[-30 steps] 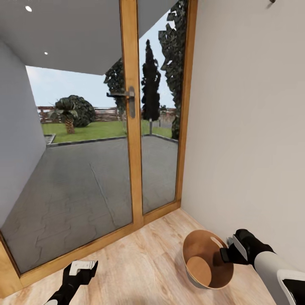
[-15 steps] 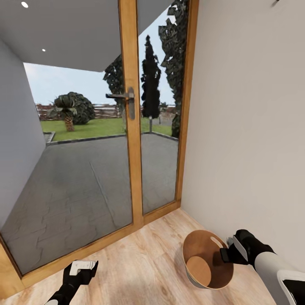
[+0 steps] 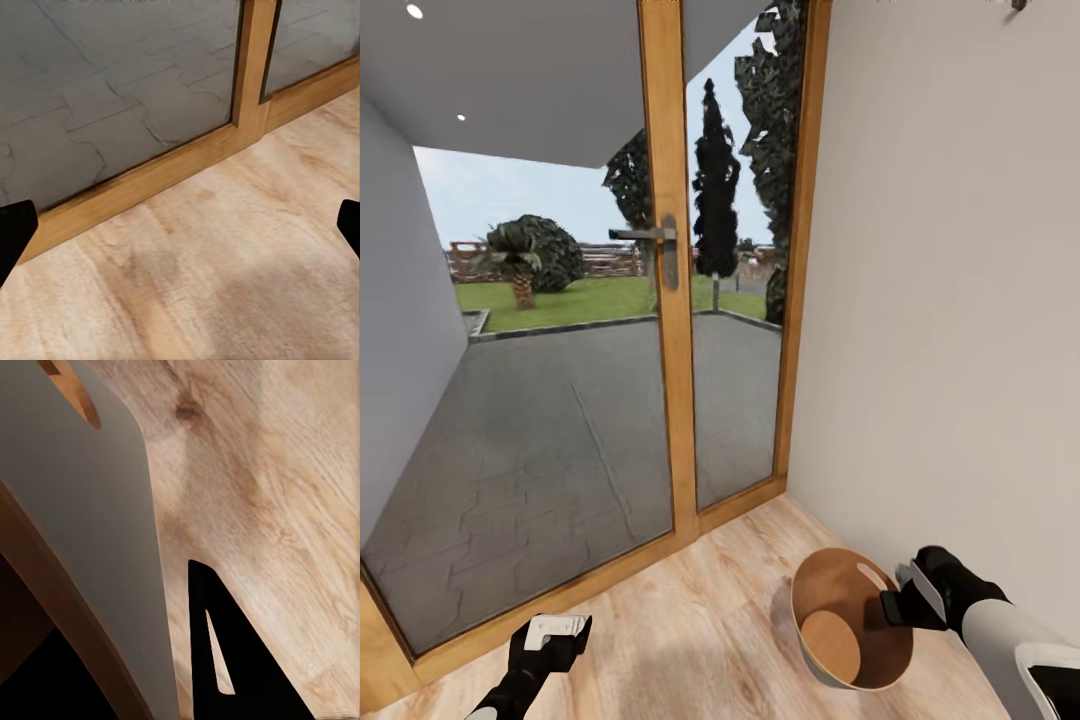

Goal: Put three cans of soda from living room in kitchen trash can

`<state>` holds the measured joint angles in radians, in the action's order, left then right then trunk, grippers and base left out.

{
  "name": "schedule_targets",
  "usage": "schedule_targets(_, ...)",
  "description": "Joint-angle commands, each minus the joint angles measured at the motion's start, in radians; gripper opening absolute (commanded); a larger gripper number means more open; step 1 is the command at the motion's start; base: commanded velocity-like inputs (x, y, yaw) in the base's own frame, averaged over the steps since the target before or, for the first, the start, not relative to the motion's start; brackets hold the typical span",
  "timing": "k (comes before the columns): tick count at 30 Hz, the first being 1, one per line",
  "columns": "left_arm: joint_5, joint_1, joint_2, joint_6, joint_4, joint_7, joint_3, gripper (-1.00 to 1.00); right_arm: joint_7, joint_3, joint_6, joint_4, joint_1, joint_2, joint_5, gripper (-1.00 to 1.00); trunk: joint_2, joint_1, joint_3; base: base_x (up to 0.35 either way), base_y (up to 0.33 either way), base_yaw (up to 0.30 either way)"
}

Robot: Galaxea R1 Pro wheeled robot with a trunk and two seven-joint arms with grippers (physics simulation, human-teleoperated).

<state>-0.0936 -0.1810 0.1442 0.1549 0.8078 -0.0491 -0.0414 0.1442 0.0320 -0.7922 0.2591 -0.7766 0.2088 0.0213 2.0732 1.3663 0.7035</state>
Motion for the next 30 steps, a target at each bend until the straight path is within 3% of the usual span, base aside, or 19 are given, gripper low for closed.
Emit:
schedule_targets(1, 0.000, 0.001, 0.000, 0.000, 0.000, 0.000, 0.000, 1.00, 0.001, 0.006, -0.001, 0.001, 0.002, 0.000, -0.017, -1.00, -0.007, -0.004, -0.003, 0.000, 0.000, 0.000)
schedule_targets(15, 0.000, 0.000, -0.001, 0.000, -0.002, 0.000, 0.000, 1.00, 0.004, 0.006, -0.002, -0.001, 0.005, 0.000, -0.018, -1.00, -0.105, -0.058, -0.047, 0.000, 0.000, 0.000)
schedule_targets(21, 0.000, 0.000, -0.001, 0.000, -0.001, 0.001, 0.000, 1.00, 0.071, 0.006, -0.005, -0.002, 0.005, 0.001, -0.016, -1.00, -0.147, -0.081, -0.066, 0.000, 0.000, 0.000)
schedule_targets(30, 0.000, 0.000, -0.002, 0.000, -0.001, 0.002, 0.000, 1.00, 0.085, 0.006, -0.009, -0.003, 0.005, 0.001, -0.017, -1.00, -0.210, -0.115, -0.094, 0.000, 0.000, 0.000)
